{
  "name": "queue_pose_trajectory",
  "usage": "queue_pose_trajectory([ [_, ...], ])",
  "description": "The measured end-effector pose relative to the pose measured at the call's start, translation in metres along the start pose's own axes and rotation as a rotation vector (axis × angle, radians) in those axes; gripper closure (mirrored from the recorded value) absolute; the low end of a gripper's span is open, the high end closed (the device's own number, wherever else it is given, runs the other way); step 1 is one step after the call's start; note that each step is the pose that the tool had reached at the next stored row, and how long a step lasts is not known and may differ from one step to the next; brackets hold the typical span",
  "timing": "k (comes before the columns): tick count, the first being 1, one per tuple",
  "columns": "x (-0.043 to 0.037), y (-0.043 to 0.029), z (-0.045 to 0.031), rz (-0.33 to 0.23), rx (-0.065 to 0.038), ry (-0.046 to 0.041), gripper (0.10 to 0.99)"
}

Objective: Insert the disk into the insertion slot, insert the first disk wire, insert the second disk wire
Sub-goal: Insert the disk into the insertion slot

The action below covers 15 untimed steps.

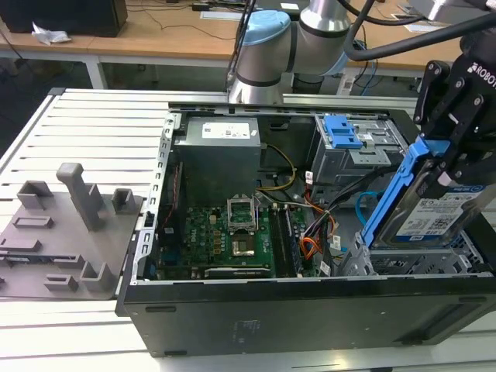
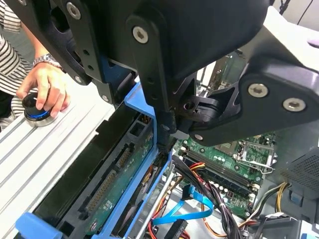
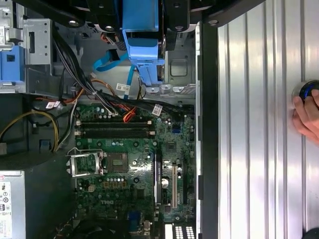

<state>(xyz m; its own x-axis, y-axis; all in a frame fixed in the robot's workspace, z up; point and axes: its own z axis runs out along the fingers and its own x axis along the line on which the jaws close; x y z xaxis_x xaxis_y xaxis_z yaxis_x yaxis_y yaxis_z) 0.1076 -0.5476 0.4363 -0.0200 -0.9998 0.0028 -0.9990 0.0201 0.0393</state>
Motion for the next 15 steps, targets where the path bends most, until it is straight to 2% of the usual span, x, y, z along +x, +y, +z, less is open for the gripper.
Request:
queue_pose_trajectory([
  [6, 0.0000, -0.0003, 0.0099, 0.000, 0.000, 0.0000, 0.718],
  [15, 0.0000, -0.0006, 0.0173, 0.000, 0.000, 0.0000, 0.718],
])
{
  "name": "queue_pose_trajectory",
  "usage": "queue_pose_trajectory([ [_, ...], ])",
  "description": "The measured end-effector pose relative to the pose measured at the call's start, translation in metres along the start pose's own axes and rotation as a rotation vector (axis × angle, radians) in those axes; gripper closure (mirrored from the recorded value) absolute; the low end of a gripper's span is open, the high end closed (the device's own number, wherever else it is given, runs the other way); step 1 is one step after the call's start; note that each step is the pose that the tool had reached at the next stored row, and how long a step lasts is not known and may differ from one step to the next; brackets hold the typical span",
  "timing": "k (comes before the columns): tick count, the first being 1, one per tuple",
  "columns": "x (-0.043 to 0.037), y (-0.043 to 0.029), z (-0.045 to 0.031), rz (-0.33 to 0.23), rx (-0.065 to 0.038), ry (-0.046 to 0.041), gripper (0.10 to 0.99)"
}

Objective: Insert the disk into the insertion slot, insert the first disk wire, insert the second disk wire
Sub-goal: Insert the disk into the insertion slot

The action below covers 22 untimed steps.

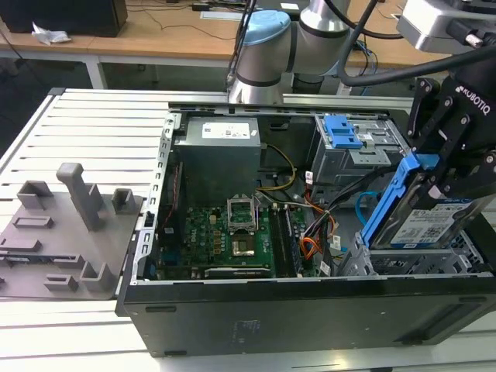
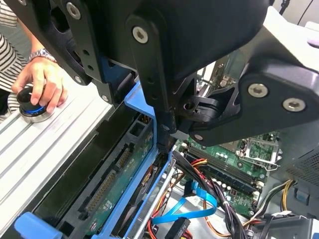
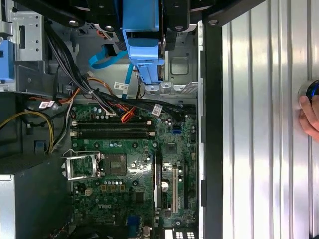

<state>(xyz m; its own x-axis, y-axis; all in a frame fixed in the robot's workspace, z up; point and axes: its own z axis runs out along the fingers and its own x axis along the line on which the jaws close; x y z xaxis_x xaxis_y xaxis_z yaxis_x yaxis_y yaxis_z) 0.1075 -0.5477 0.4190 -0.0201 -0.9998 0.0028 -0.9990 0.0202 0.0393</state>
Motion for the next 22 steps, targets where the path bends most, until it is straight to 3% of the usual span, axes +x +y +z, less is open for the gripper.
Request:
queue_pose_trajectory([
  [22, -0.0001, -0.0009, 0.0230, 0.000, 0.000, 0.0000, 0.718],
])
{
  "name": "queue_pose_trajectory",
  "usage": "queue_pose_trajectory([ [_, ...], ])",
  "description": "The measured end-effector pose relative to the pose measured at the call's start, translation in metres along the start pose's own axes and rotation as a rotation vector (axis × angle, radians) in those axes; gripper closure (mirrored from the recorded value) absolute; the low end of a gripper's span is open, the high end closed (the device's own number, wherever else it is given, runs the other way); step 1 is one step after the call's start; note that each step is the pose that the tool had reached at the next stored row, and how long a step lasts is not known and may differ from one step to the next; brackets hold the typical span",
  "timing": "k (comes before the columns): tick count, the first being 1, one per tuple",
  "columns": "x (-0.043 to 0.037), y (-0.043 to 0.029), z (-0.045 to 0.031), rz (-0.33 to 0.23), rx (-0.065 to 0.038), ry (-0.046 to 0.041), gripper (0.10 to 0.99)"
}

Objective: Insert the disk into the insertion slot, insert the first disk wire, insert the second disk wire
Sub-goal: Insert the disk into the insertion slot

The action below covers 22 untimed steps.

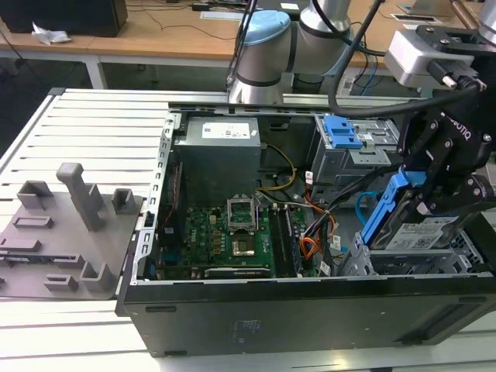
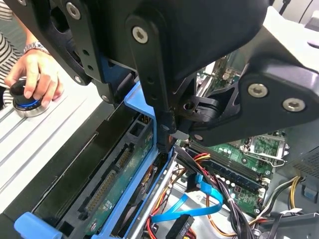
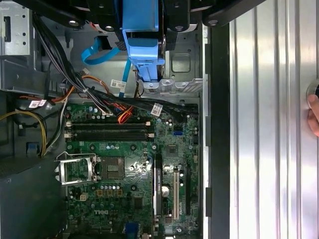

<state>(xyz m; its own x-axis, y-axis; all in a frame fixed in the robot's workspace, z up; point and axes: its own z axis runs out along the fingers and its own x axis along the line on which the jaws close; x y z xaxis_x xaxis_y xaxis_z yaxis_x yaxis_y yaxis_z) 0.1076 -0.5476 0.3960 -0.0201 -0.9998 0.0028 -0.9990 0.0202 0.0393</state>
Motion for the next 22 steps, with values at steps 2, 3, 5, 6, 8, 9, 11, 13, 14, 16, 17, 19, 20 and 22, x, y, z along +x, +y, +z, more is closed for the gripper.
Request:
queue_pose_trajectory([
  [2, 0.0000, -0.0001, 0.0017, 0.000, 0.000, 0.0000, 0.718],
  [3, 0.0000, -0.0001, 0.0031, 0.000, 0.000, 0.0000, 0.718],
  [5, 0.0000, -0.0002, 0.0054, 0.000, 0.000, 0.0000, 0.718],
  [6, 0.0000, -0.0002, 0.0061, 0.000, 0.000, 0.0000, 0.718],
  [8, 0.0000, -0.0003, 0.0074, 0.000, 0.000, 0.0000, 0.718],
  [9, 0.0000, -0.0003, 0.0077, 0.000, 0.000, 0.0000, 0.718],
  [11, 0.0000, -0.0003, 0.0077, 0.000, 0.000, 0.0001, 0.718],
  [13, 0.0000, -0.0003, 0.0078, 0.000, 0.000, 0.0001, 0.718],
  [14, 0.0000, -0.0003, 0.0078, 0.000, 0.000, 0.0000, 0.718],
  [16, 0.0000, -0.0003, 0.0079, 0.000, 0.000, 0.0001, 0.647],
  [17, 0.0000, -0.0003, 0.0079, 0.000, 0.000, -0.0001, 0.647],
  [19, 0.0000, -0.0003, 0.0079, 0.000, 0.000, 0.0001, 0.659],
  [20, 0.0000, -0.0003, 0.0080, 0.000, 0.000, 0.0000, 0.792],
  [22, 0.0000, -0.0003, 0.0080, 0.000, 0.000, 0.0001, 0.969],
])
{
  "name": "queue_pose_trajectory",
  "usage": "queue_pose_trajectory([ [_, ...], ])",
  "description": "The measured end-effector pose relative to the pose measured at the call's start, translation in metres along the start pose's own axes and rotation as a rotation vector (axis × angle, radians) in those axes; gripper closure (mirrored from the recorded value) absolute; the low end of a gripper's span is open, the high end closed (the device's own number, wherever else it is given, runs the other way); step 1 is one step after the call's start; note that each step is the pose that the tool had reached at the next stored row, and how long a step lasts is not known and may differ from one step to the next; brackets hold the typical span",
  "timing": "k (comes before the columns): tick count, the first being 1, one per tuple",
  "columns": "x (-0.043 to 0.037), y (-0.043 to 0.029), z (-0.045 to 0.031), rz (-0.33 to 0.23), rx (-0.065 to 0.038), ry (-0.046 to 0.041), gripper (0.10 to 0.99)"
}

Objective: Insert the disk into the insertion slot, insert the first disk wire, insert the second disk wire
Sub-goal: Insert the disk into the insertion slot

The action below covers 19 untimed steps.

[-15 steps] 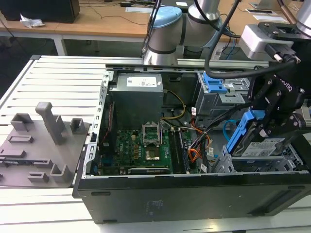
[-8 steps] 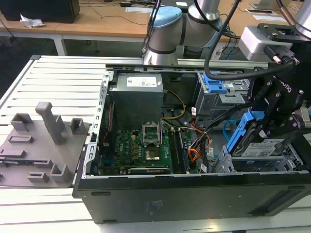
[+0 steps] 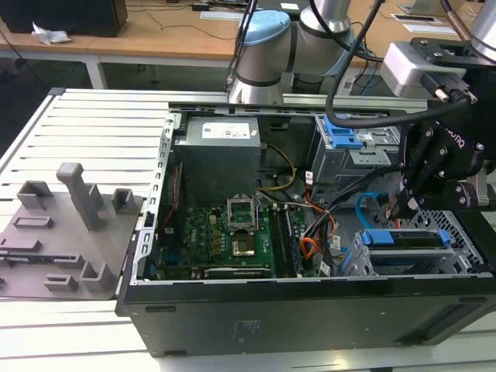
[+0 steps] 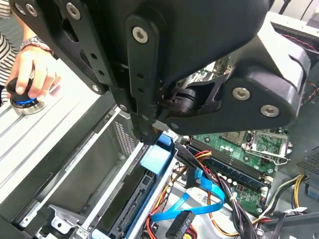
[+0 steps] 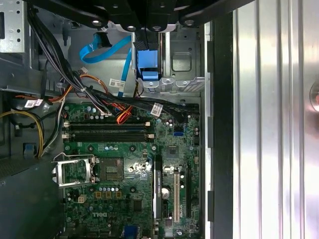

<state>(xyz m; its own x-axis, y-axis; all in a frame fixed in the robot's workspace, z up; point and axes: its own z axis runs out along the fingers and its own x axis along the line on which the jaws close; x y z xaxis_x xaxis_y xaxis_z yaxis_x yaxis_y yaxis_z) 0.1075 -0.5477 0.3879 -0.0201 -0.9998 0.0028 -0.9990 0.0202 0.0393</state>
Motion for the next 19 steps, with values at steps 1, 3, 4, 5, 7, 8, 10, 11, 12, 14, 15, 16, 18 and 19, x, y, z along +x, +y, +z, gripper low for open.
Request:
queue_pose_trajectory([
  [1, 0.0000, 0.0000, 0.0000, 0.000, 0.000, 0.0000, 0.980],
  [3, 0.0000, 0.0000, 0.0001, 0.000, 0.000, -0.0001, 0.980],
  [4, 0.0000, 0.0000, 0.0001, 0.000, 0.000, 0.0000, 0.980],
  [5, 0.0000, 0.0000, 0.0001, 0.000, 0.000, 0.0000, 0.980],
  [7, 0.0000, 0.0000, 0.0001, 0.000, 0.000, 0.0000, 0.980],
  [8, 0.0000, 0.0000, 0.0001, 0.000, 0.000, -0.0001, 0.980],
  [10, 0.0000, -0.0017, 0.0003, 0.000, 0.000, -0.0004, 0.980],
  [11, -0.0001, -0.0051, 0.0001, 0.000, -0.001, -0.0002, 0.980],
  [12, -0.0004, -0.0140, 0.0000, 0.000, -0.003, 0.0000, 0.980],
  [14, -0.0006, -0.0195, 0.0012, 0.000, -0.004, -0.0002, 0.980],
  [15, -0.0006, -0.0212, 0.0017, 0.000, -0.004, -0.0001, 0.980],
  [16, -0.0007, -0.0233, 0.0025, 0.000, -0.005, 0.0002, 0.980],
  [18, -0.0007, -0.0249, 0.0056, 0.000, -0.006, 0.0001, 0.980],
  [19, -0.0007, -0.0251, 0.0092, 0.000, -0.006, 0.0001, 0.980],
])
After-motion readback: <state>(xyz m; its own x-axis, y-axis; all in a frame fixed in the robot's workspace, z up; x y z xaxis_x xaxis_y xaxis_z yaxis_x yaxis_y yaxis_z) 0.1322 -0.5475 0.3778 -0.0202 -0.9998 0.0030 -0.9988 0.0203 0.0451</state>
